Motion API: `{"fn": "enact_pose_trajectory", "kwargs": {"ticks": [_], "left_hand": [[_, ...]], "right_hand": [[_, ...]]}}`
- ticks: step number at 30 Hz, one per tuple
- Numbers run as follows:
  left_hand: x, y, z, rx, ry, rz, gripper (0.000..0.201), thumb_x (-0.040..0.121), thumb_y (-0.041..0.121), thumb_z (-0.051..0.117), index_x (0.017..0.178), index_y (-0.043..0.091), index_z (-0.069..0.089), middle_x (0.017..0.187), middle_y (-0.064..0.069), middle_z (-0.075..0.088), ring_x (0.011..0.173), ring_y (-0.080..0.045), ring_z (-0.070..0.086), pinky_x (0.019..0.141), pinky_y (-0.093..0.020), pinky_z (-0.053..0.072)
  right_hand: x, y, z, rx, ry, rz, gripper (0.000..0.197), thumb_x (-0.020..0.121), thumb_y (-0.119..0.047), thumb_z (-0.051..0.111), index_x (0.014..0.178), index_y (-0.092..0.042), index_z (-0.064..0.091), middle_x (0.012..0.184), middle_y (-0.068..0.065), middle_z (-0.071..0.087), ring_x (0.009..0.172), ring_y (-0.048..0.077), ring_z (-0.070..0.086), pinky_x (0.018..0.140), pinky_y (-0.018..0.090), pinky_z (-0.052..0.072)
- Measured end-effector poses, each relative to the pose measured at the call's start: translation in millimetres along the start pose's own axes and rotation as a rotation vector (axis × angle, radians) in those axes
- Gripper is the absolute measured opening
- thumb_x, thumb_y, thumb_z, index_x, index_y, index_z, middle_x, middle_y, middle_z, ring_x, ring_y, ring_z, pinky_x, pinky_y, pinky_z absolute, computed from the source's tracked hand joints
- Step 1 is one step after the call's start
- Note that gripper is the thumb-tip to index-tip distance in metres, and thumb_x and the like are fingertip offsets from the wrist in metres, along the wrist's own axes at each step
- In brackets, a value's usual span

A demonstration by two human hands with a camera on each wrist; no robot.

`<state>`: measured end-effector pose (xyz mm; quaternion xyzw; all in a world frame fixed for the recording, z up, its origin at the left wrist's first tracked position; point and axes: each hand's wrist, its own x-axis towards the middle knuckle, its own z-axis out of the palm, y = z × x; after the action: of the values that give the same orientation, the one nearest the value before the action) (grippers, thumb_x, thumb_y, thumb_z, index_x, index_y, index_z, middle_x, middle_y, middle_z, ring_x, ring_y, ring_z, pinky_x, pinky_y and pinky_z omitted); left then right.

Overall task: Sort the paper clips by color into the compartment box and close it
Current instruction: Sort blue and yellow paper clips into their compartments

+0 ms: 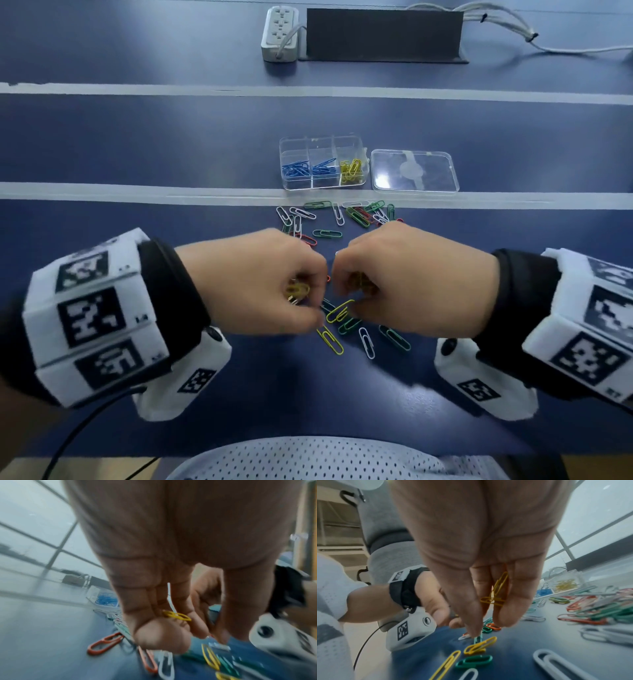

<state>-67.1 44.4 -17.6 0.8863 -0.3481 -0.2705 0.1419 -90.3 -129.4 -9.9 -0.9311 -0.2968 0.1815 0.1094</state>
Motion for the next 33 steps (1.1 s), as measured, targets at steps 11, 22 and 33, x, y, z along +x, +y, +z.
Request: {"fn": "enact_pose_trajectory", "kwargs": {"ticks": [11, 22, 33], "left_hand": [[6.0, 20.9, 18.3, 0.200, -0.136, 0.029, 0.029, 0.079, 0.041, 0.064, 0.105, 0.029, 0.059, 0.108, 0.009, 0.048, 0.105, -0.014, 0.049, 0.091, -0.031, 0.044], [7.0, 23.6, 17.4, 0.317, -0.137, 0.079, 0.014, 0.086, 0.030, 0.050, 0.079, 0.021, 0.057, 0.095, 0.006, 0.052, 0.080, -0.012, 0.043, 0.082, -0.030, 0.045], [38.4, 9.5, -34.8, 0.070, 0.215, -0.051, 0.022, 0.081, 0.016, 0.053, 0.094, 0.030, 0.064, 0.060, 0.014, 0.048, 0.055, 0.004, 0.043, 0.063, -0.016, 0.030]], "right_hand": [[3.5, 5.2, -5.2, 0.034, -0.023, 0.079, 0.018, 0.075, -0.016, 0.060, 0.089, -0.028, 0.061, 0.059, -0.015, 0.045, 0.058, 0.006, 0.042, 0.055, 0.011, 0.032], [0.8, 17.4, -10.9, 0.107, 0.010, 0.198, 0.027, 0.080, -0.021, 0.054, 0.097, -0.027, 0.073, 0.086, -0.008, 0.068, 0.075, 0.010, 0.054, 0.072, 0.018, 0.040], [43.3, 51.4, -52.9, 0.330, 0.233, 0.403, 0.024, 0.080, -0.013, 0.054, 0.093, -0.021, 0.073, 0.064, -0.006, 0.063, 0.058, 0.013, 0.059, 0.063, 0.023, 0.051]]}}
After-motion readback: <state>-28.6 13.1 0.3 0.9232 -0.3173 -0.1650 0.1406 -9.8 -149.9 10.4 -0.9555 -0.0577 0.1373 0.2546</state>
